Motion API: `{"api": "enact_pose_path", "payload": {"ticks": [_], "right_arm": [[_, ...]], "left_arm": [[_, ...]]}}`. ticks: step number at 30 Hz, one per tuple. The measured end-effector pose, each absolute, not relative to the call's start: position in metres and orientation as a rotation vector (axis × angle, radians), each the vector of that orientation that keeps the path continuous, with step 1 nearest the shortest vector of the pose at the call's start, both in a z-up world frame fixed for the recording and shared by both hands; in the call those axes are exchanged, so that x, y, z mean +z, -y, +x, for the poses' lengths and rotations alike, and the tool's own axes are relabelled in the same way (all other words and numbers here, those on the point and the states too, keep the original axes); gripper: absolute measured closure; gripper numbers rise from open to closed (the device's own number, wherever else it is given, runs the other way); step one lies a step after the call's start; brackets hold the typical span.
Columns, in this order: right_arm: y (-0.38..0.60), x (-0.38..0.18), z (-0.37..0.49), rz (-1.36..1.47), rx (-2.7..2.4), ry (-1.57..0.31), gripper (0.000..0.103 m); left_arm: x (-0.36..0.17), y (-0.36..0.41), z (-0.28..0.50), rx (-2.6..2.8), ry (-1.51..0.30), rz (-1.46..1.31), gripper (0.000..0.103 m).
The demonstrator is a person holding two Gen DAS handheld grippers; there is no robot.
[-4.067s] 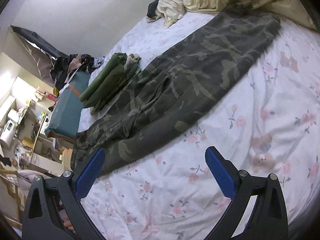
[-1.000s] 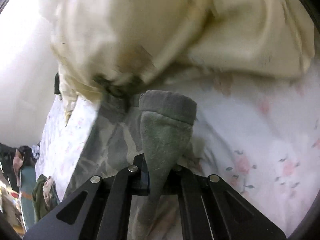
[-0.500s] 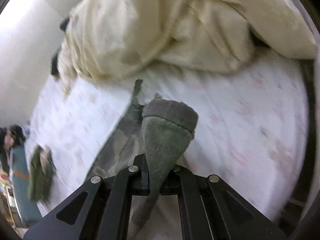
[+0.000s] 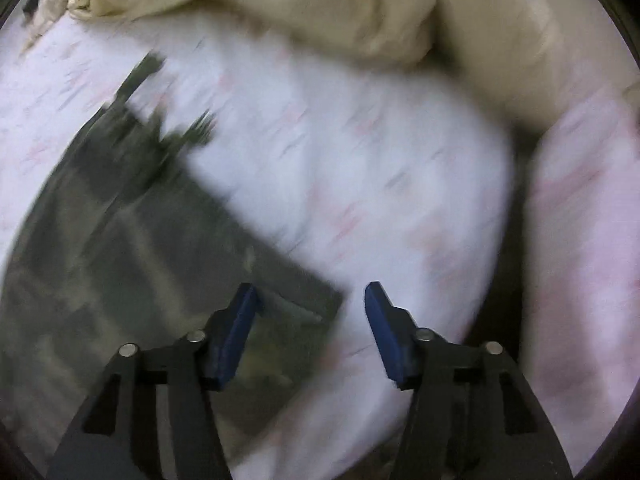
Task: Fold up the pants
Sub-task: 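Carry the hem with the right gripper toward the left gripper holding the waistband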
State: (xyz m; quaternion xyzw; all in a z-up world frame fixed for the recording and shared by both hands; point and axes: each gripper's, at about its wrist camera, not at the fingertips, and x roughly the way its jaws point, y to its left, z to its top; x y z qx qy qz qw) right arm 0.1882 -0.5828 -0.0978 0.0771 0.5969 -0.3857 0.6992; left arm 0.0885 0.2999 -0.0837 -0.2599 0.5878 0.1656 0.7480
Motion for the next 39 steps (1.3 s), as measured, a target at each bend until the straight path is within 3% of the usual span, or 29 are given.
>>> {"api": "enact_pose_path", "payload": {"ticks": [4,10,14,20,25,30,35,37,38,39], "right_arm": [[0.512,-0.070,0.216,0.255,-0.505,-1.183,0.044],[0.325,-0.083,0.224,0.432,0.139,-1.158,0.045],[0.187,-0.111,0.210,0.542,0.488,-1.234,0.065],[0.000,-0.157,0.165,0.456,0.797,-1.397,0.071],[-0.058,-0.204,0.152,0.287,0.741,-1.520,0.075],[-0.058,-0.196,0.162,0.251,0.752,-1.558,0.079],[-0.009,-0.164,0.153,0.349,0.796,-1.456,0.071],[0.031,-0.150,0.146,0.338,0.745,-1.398,0.041],[0.052,-0.145,0.141,0.333,0.713,-1.367,0.021],[0.076,-0.143,0.137,0.338,0.685,-1.342,0.018]], "left_arm": [[-0.080,-0.296,0.088,0.357,-1.265,-0.553,0.083],[-0.075,-0.286,0.090,0.349,-1.254,-0.491,0.083],[-0.073,-0.275,0.093,0.338,-1.257,-0.430,0.083],[-0.069,-0.265,0.098,0.309,-1.244,-0.368,0.084],[-0.082,-0.243,0.105,0.223,-1.305,-0.326,0.085],[-0.078,-0.230,0.112,0.224,-1.288,-0.245,0.084],[-0.071,-0.235,0.109,0.244,-1.263,-0.297,0.084],[-0.067,-0.230,0.107,0.249,-1.243,-0.271,0.084],[-0.064,-0.226,0.106,0.254,-1.228,-0.252,0.084],[-0.061,-0.222,0.104,0.259,-1.209,-0.239,0.084]]}}
